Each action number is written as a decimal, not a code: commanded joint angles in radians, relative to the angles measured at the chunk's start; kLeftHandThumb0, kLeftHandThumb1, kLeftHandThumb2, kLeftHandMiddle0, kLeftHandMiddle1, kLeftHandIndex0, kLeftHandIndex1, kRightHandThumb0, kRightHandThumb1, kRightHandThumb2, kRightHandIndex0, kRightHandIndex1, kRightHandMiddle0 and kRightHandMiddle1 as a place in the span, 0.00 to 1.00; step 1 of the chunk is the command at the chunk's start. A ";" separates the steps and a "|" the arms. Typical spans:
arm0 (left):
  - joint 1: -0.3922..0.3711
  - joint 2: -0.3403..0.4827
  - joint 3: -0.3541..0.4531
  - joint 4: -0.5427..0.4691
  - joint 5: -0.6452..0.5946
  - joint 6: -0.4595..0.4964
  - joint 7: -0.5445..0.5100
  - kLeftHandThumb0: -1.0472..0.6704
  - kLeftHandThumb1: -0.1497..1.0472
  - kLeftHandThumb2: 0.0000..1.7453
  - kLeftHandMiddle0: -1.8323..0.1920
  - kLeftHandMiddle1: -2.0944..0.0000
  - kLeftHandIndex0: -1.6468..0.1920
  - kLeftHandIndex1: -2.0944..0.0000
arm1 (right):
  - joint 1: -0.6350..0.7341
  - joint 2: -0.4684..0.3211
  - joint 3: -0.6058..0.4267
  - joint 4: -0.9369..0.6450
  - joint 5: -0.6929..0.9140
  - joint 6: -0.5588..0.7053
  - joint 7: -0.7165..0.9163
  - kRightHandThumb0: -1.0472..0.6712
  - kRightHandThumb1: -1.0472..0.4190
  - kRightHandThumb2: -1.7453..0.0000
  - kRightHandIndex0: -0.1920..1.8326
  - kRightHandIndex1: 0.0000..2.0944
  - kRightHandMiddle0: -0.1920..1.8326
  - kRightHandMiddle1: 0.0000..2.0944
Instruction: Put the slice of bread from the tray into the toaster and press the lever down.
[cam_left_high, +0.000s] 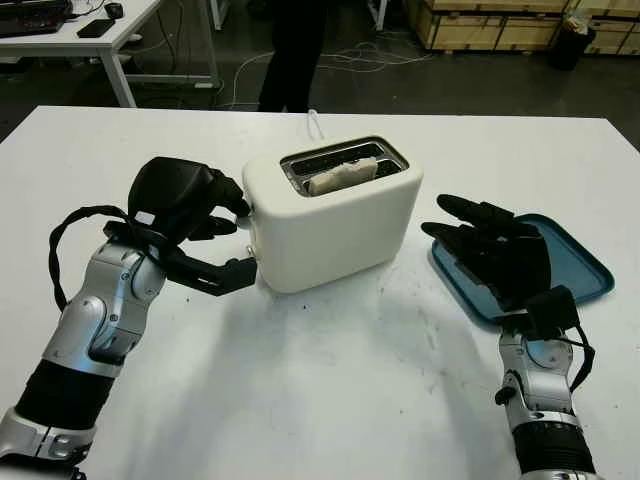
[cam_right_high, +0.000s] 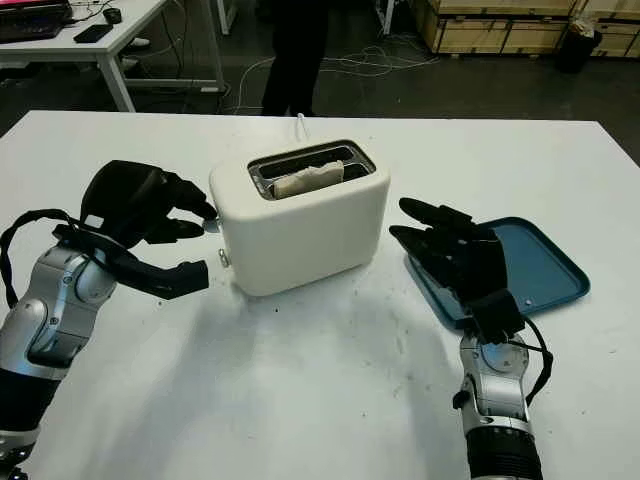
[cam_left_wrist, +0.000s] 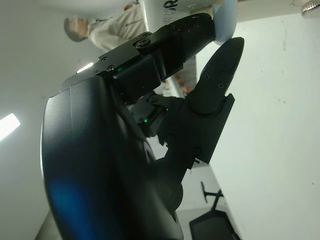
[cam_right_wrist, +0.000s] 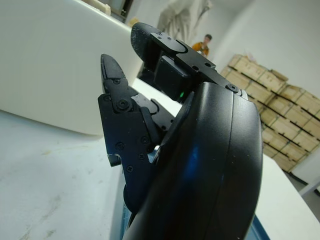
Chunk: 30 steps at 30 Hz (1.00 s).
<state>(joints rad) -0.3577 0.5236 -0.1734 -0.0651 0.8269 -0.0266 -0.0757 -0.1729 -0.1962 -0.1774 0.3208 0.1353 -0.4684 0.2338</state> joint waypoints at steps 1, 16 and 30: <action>-0.018 -0.015 -0.020 0.004 -0.004 0.000 -0.007 0.38 0.76 0.00 0.34 0.49 0.15 1.00 | -0.006 0.000 -0.002 0.008 -0.001 -0.014 -0.007 0.49 0.09 0.97 0.61 0.04 0.56 0.00; -0.011 -0.024 -0.030 0.016 -0.003 0.002 0.011 0.40 0.74 0.00 0.35 0.43 0.15 1.00 | -0.001 -0.002 -0.003 0.003 0.001 -0.020 -0.003 0.49 0.09 0.96 0.62 0.03 0.56 0.00; 0.018 -0.080 -0.078 0.105 -0.023 0.003 0.013 0.44 0.72 0.00 0.39 0.34 0.14 1.00 | 0.027 -0.010 -0.006 -0.036 0.012 -0.012 0.011 0.48 0.09 0.96 0.63 0.04 0.57 0.00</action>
<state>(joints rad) -0.3537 0.4752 -0.2069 0.0138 0.8232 -0.0145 -0.0523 -0.1515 -0.1976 -0.1797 0.3063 0.1378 -0.4684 0.2436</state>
